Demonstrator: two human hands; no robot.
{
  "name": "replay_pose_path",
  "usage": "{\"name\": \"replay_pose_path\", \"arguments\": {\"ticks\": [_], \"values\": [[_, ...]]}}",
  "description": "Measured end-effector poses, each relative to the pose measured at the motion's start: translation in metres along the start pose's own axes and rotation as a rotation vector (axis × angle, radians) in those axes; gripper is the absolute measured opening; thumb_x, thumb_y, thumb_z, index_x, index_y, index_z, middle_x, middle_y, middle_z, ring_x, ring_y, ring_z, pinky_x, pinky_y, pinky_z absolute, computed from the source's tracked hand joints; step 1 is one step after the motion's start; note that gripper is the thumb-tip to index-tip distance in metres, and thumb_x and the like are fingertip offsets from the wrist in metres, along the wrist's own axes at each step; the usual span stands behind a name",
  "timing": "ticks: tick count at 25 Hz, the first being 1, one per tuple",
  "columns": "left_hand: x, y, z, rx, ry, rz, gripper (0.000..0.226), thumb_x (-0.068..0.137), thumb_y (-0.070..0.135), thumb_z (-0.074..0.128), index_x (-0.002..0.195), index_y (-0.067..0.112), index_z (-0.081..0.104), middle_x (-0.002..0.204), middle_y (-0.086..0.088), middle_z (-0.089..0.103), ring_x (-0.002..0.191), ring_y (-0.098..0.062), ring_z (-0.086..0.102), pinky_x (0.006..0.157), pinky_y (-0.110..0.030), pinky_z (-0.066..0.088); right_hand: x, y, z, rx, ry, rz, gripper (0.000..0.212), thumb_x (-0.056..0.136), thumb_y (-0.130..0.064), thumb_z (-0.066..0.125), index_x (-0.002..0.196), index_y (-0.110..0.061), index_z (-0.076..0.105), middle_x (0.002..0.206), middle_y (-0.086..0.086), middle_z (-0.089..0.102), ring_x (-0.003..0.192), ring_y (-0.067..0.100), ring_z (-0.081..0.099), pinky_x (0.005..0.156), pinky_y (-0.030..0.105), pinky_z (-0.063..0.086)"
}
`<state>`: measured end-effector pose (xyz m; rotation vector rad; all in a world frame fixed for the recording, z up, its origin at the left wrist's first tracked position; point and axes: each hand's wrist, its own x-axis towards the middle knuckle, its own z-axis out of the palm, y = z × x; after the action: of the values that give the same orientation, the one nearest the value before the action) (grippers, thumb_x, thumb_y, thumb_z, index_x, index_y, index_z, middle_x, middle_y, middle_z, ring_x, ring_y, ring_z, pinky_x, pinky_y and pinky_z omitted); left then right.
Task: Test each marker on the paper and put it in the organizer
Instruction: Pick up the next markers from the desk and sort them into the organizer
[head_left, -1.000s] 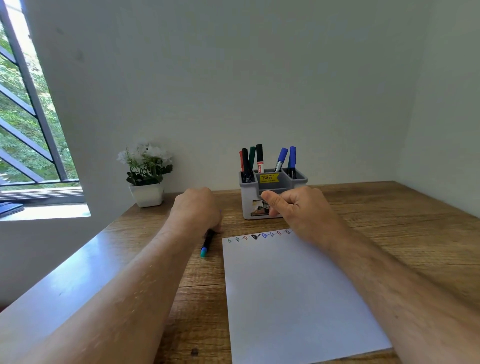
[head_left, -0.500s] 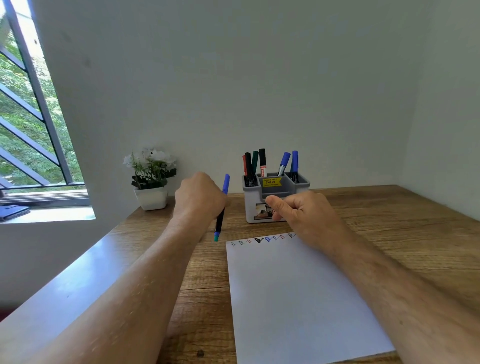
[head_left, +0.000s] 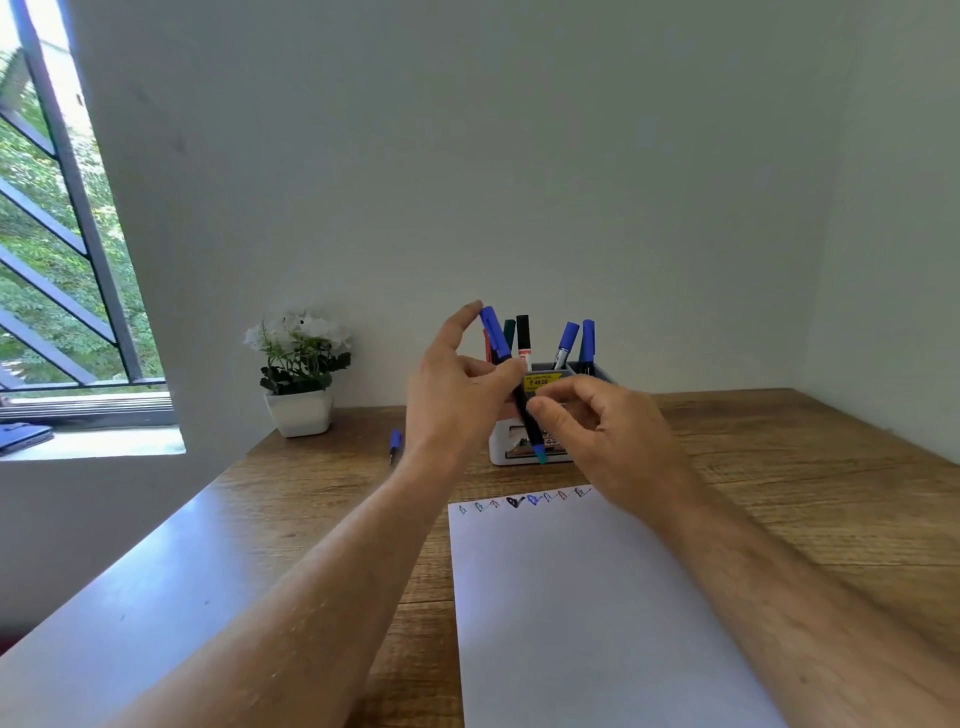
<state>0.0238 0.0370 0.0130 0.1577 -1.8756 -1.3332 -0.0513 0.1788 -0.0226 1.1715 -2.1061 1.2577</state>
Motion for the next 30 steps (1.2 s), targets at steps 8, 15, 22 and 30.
{"name": "replay_pose_path", "arguments": {"ticks": [8, 15, 22, 30], "values": [[-0.005, 0.001, 0.007, -0.141, -0.026, 0.008, 0.031, 0.088, 0.02, 0.073, 0.111, 0.024, 0.053, 0.082, -0.006, 0.076, 0.072, -0.017, 0.076, 0.065, -0.032, 0.062, -0.002, 0.0, 0.0, -0.017, -0.004, 0.014, 0.04, 0.088, -0.013, 0.056, 0.126, -0.025, 0.062, 0.057, -0.012, 0.057, 0.055, 0.005, 0.057, 0.049, 0.014, 0.046], [-0.006, -0.002, 0.006, -0.349, -0.129, -0.18, 0.033, 0.083, 0.017, 0.078, 0.108, 0.009, 0.059, 0.079, -0.01, 0.076, 0.067, -0.018, 0.074, 0.057, -0.024, 0.058, 0.001, 0.0, 0.001, -0.001, 0.005, 0.012, 0.024, 0.1, -0.033, 0.049, 0.107, -0.025, 0.07, 0.065, -0.008, 0.064, 0.055, 0.008, 0.058, 0.046, 0.024, 0.046], [-0.004, -0.006, 0.007, -0.324, -0.202, -0.212, 0.012, 0.09, 0.022, 0.07, 0.093, 0.01, 0.073, 0.073, -0.008, 0.075, 0.063, -0.014, 0.071, 0.056, -0.021, 0.057, 0.004, 0.001, -0.005, -0.036, 0.053, 0.048, 0.032, 0.093, -0.052, 0.056, 0.087, -0.029, 0.077, 0.057, -0.011, 0.064, 0.053, 0.006, 0.059, 0.044, 0.02, 0.044], [0.002, -0.002, -0.005, -0.359, -0.156, -0.212, 0.007, 0.086, 0.014, 0.073, 0.085, 0.007, 0.071, 0.073, -0.013, 0.074, 0.056, -0.012, 0.066, 0.051, -0.018, 0.054, 0.001, -0.004, -0.008, -0.125, 0.086, 0.092, 0.033, 0.091, -0.053, 0.058, 0.069, -0.03, 0.065, 0.052, -0.014, 0.054, 0.053, -0.002, 0.055, 0.043, 0.011, 0.031]]}}
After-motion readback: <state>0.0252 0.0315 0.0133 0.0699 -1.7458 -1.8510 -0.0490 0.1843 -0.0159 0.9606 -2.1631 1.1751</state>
